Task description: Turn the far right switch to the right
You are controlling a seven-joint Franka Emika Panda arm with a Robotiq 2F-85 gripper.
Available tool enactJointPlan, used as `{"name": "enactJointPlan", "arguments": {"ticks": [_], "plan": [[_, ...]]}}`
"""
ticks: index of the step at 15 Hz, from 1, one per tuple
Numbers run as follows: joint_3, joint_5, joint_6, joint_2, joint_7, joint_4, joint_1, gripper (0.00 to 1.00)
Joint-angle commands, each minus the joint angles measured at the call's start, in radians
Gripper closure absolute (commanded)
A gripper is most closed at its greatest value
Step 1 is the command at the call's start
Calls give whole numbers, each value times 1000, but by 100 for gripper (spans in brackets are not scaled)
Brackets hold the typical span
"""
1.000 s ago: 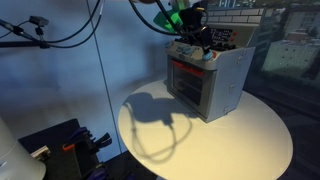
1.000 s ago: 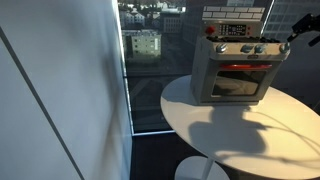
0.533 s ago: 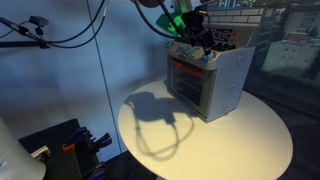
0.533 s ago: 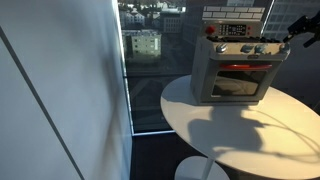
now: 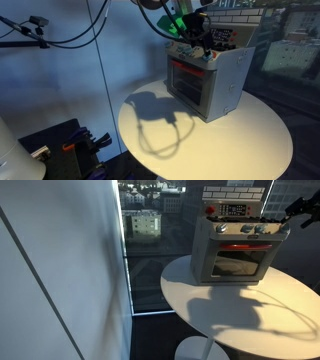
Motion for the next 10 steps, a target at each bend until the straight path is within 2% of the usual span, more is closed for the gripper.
{"name": "enactJointPlan", "arguments": {"ticks": [1,10], "plan": [[6,37,10,24,-41,31,-1,0],[14,32,15,44,-39,50,-3,0]]}}
